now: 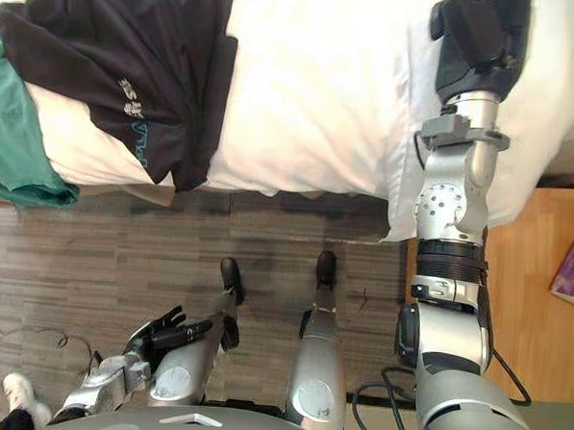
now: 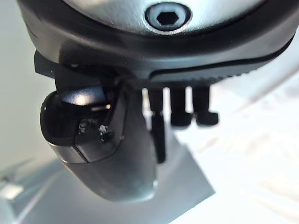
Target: Tidy up the quilt and then pick up the clothes from the bed and put them into the laundry hamper
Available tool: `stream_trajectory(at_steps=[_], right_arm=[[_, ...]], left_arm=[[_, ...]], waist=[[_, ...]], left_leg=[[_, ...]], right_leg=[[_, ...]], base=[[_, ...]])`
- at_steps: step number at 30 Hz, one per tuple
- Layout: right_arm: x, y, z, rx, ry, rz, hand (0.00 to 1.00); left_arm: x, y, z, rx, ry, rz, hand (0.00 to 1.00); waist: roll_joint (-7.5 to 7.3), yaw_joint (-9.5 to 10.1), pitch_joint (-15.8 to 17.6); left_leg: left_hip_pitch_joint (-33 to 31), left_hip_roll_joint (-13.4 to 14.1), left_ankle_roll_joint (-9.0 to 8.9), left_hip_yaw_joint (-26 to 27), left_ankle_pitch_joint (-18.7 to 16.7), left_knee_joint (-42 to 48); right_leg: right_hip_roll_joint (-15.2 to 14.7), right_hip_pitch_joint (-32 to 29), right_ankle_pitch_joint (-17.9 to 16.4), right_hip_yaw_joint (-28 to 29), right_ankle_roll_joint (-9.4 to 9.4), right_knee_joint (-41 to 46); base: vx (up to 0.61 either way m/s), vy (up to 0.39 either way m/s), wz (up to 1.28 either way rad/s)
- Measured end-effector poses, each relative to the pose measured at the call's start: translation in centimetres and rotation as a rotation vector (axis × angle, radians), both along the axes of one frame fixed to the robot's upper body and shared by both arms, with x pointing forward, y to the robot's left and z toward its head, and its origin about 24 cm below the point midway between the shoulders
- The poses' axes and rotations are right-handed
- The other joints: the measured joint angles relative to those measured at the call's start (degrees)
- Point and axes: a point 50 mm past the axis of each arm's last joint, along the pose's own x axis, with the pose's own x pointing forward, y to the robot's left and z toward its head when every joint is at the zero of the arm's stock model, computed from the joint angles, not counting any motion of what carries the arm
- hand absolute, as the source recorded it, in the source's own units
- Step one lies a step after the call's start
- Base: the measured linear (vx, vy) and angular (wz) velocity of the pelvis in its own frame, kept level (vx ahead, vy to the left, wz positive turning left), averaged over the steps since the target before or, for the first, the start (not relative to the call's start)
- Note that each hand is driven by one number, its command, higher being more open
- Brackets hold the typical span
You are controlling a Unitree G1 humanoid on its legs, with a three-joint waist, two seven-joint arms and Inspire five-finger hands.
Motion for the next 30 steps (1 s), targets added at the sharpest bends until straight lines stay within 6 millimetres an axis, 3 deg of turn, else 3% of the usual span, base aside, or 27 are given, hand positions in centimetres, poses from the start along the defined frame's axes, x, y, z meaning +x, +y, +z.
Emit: stream_trajectory(at_steps=[1,4,6,9,12,14,15,16,17,18,20,23,24,26,28,30], right_arm=[[-0.8,-0.1,1.0,0.005,-0.06,-0.005,0.0],[-1.5,-0.4,1.6,0.035,-0.12,-0.011,0.0],[-1.9,-1.4,0.8,0.099,-0.126,0.001,0.0],[-2.9,-3.6,-3.0,0.163,-0.076,-0.019,0.0],[-3.5,-3.6,-9.9,0.236,0.067,-0.008,0.0],[-5.2,-2.9,-19.2,0.369,0.339,-0.043,0.0],[-6.0,-2.5,-21.6,0.401,0.419,-0.049,0.0],[-7.9,-1.3,-26.0,0.451,0.575,-0.056,0.0],[-9.0,-0.6,-28.0,0.461,0.655,-0.057,0.0],[-12.6,1.1,-32.8,0.505,0.852,-0.051,0.0],[-15.1,2.3,-35.2,0.5,0.974,-0.03,0.0],[-18.3,3.6,-37.8,0.445,1.121,0.031,0.0],[-18.6,3.8,-38.2,0.432,1.143,0.041,1.0],[-19.9,4.1,-39.3,0.391,1.219,0.069,1.0],[-20.8,4.3,-40.1,0.325,1.292,0.09,1.0],[-21.3,4.4,-40.6,0.257,1.357,0.119,1.0]], left_arm=[[0.8,-0.7,0.5,-0.018,-0.036,-0.016,1.0],[1.4,-1.2,1.0,-0.041,-0.074,-0.038,1.0],[1.4,-1.3,1.0,-0.049,-0.087,-0.042,1.0],[1.2,-1.2,0.9,-0.051,-0.082,-0.032,1.0],[0.7,-1.0,0.4,-0.052,-0.067,-0.008,1.0],[0.4,-0.6,0.3,-0.057,-0.055,0.034,1.0],[0.4,-0.5,0.2,-0.057,-0.053,0.045,1.0],[0.2,-0.3,0.2,-0.056,-0.05,0.068,1.0],[0.1,-0.3,0.1,-0.053,-0.046,0.078,1.0],[-0.4,-0.1,-0.2,-0.054,-0.027,0.121,1.0],[-1.0,-0.1,-0.5,-0.063,-0.011,0.163,1.0],[-2.4,0.9,-1.1,-0.045,0.034,0.221,1.0],[-2.8,1.1,-1.2,-0.039,0.049,0.229,1.0],[-4.5,1.9,-1.8,-0.01,0.102,0.254,1.0],[-5.8,2.3,-2.2,0.015,0.161,0.258,1.0],[-6.5,2.4,-2.4,0.033,0.202,0.243,1.0]], waist=[[0.93,0.15,1.26],[1.57,0.03,2.42],[1.62,0.03,2.46],[1.58,-0.43,2.48],[1.33,-2.44,2.63],[0.29,-2.96,3.03],[-0.1,-2.9,3.03],[-0.48,-2.87,3.16],[-0.57,-3.11,3.19],[-0.56,-3.86,3.16],[-0.93,-4.8,2.96],[-3.39,-4.8,-0.04],[-4.0,-4.82,-1.03],[-6.37,-4.55,-5.82],[-7.81,-4.38,-9.77],[-8.36,-4.31,-12.52]], left_leg=[[-2.52,0.35,0.21,1.02,-1.35,2.85],[-5.11,0.59,0.87,2.98,-3.67,7.11],[-5.99,0.74,1.14,4.57,-5.3,9.66],[-5.87,1.26,1.36,6.8,-8.25,14.02],[-4.43,2.14,1.32,8.64,-9.67,15.76],[-0.61,3.14,0.79,10.03,-10.25,15.42],[0.45,3.21,0.71,10.61,-10.29,14.93],[2.23,3.53,0.4,11.46,-10.46,14.14],[3.08,3.62,0.17,11.72,-10.56,13.7],[5.57,3.81,-0.34,12.1,-10.43,12.49],[7.71,3.87,-0.64,12.0,-10.28,11.37],[11.58,4.0,-1.37,11.86,-10.02,9.13],[12.5,3.97,-1.53,11.69,-9.92,8.55],[16.04,3.83,-1.9,11.04,-9.71,6.53],[19.17,3.34,-2.25,10.02,-9.35,4.35],[20.98,2.81,-2.34,9.35,-8.94,2.65]], right_leg=[[-0.15,-2.58,-0.02,0.28,0.0,1.97],[-0.45,-5.74,-0.09,1.61,-0.01,4.39],[-0.64,-7.19,-0.44,2.24,-0.1,5.66],[-0.88,-7.48,-2.07,3.46,-0.09,7.35],[-0.28,-6.28,-2.08,4.52,-0.09,6.99],[-0.05,-2.96,-2.92,3.0,-0.86,5.75],[-0.32,-2.35,-2.88,1.44,-0.9,5.49],[-0.98,-0.99,-2.71,-0.45,-1.11,4.79],[-0.93,-0.34,-2.58,-0.77,-1.21,4.47],[-0.78,2.01,-2.45,-1.57,-1.16,3.49],[-0.58,4.16,-1.98,-2.33,-1.01,2.92],[-0.05,7.79,-1.91,-3.76,-1.01,1.78],[0.02,8.83,-1.91,-4.22,-1.01,1.21],[0.25,13.38,-1.87,-5.75,-0.94,-1.32],[0.21,17.71,-1.57,-7.23,-0.46,-4.12],[0.1,20.11,-1.42,-8.26,-0.22,-5.82]], base=[[-0.02,0.019,-0.12],[-0.01,0.023,-0.28],[-0.02,0.023,-0.39],[-0.01,0.005,-0.36],[-0.01,-0.001,-0.31],[0.01,-0.024,-0.36],[0.02,-0.023,-0.41],[0.03,-0.01,-0.31],[0.09,-0.018,-0.28],[0.1,-0.014,-0.1],[0.11,-0.017,0.0],[0.08,-0.008,0.03],[0.1,0.002,0.13],[0.1,0.016,0.21],[0.09,0.026,0.31],[0.06,0.022,0.28]])
